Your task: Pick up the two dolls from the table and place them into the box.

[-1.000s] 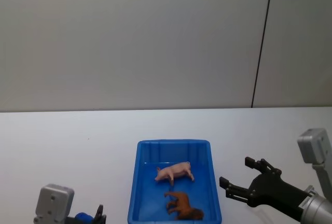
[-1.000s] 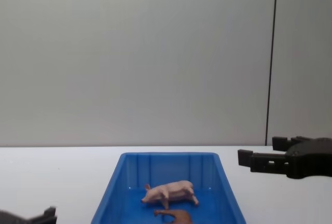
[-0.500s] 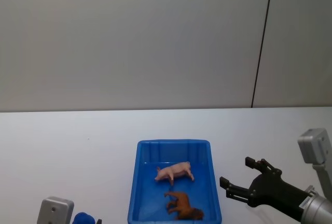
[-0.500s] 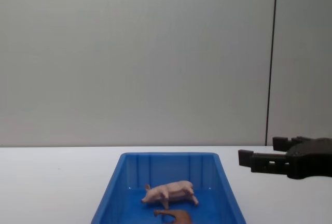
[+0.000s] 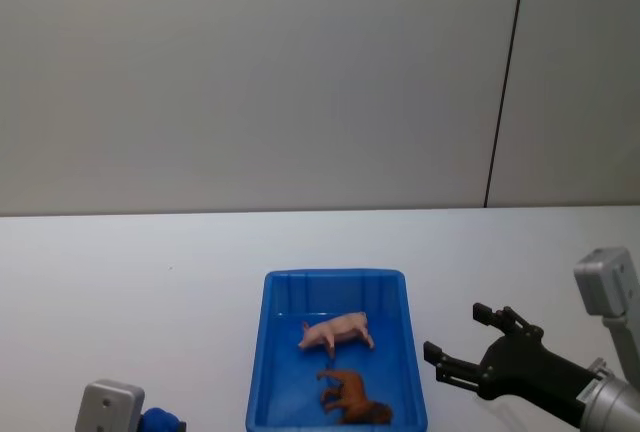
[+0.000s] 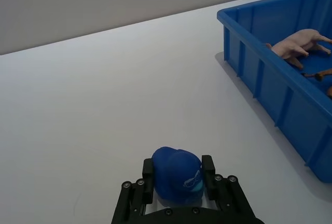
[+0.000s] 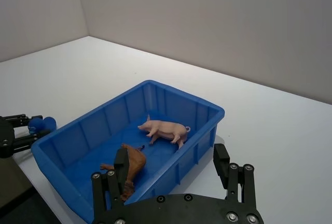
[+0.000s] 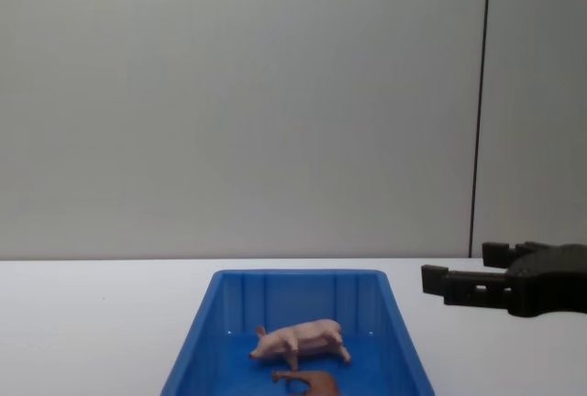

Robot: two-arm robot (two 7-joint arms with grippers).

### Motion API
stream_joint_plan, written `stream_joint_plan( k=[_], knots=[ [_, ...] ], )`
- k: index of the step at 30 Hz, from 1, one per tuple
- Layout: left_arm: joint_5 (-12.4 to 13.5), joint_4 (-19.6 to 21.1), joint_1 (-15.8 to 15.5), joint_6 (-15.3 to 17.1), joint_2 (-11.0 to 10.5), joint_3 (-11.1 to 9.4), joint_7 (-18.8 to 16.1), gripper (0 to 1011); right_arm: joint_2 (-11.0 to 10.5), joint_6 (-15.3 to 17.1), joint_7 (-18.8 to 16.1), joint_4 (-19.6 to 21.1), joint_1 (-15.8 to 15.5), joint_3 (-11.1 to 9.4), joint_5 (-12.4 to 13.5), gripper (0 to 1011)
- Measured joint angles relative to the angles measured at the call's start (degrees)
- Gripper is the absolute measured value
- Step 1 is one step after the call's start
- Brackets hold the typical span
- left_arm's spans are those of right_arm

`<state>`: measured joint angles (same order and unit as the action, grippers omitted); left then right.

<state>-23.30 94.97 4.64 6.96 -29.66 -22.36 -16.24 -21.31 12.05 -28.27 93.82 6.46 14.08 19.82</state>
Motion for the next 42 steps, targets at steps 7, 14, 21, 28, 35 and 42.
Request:
stream_joint_plan(
  k=[7,14,21,28,35,42],
  knots=[
    [0.5,-0.4,-0.7,-0.7,0.3,0.7,0.8,494,0.0,0.0,0.0,0.0,0.0,0.0,0.0,1001],
    [2.1,0.6,-2.0,-1.6,0.5,1.6,2.1,447,0.0,0.0,0.0,0.0,0.0,0.0,0.0,1001],
    [4.8,1.4,-4.4,-2.5,1.7,2.0,4.8,394,0.0,0.0,0.0,0.0,0.0,0.0,0.0,1001],
    [7.7,1.5,-7.4,-3.4,3.9,1.8,8.7,363,0.0,0.0,0.0,0.0,0.0,0.0,0.0,1001],
    [10.4,0.3,-10.9,-4.5,6.9,0.9,14.0,447,0.0,0.0,0.0,0.0,0.0,0.0,0.0,1001],
    [12.6,-1.6,-14.1,-5.4,10.1,-0.3,19.2,677,0.0,0.0,0.0,0.0,0.0,0.0,0.0,1001]
  ],
)
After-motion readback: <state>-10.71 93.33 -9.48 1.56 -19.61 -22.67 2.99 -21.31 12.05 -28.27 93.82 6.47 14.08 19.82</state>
